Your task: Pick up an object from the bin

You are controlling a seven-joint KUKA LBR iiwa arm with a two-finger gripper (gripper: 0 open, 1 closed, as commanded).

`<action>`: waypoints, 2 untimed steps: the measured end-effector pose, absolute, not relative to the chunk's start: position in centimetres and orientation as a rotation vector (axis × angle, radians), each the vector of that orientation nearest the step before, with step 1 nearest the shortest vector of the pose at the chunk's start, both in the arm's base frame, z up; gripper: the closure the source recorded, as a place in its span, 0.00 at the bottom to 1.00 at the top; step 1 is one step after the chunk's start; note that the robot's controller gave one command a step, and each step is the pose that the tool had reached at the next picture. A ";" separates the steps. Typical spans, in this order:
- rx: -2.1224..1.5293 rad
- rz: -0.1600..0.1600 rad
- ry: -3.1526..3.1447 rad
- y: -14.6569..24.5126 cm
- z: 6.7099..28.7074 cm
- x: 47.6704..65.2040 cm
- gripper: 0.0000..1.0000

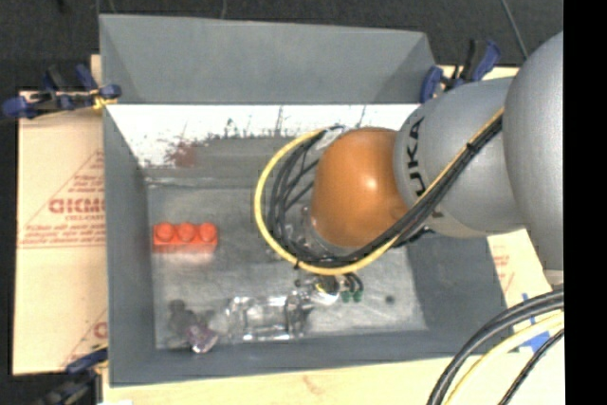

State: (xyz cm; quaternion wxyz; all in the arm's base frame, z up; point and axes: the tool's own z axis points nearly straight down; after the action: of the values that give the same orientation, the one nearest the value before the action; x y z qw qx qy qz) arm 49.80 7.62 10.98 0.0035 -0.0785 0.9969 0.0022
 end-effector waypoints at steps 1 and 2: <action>-0.318 0.009 3.120 7.7 10.7 49.8 0.00; -0.202 0.004 3.129 7.5 10.6 49.7 0.00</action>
Offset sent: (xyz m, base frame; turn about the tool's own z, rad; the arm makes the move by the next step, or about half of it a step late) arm -0.0102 -0.0012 -0.0398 -0.1232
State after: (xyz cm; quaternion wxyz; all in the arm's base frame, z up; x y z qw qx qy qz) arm 49.72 7.55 10.64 0.0029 -0.0643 0.9979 0.0012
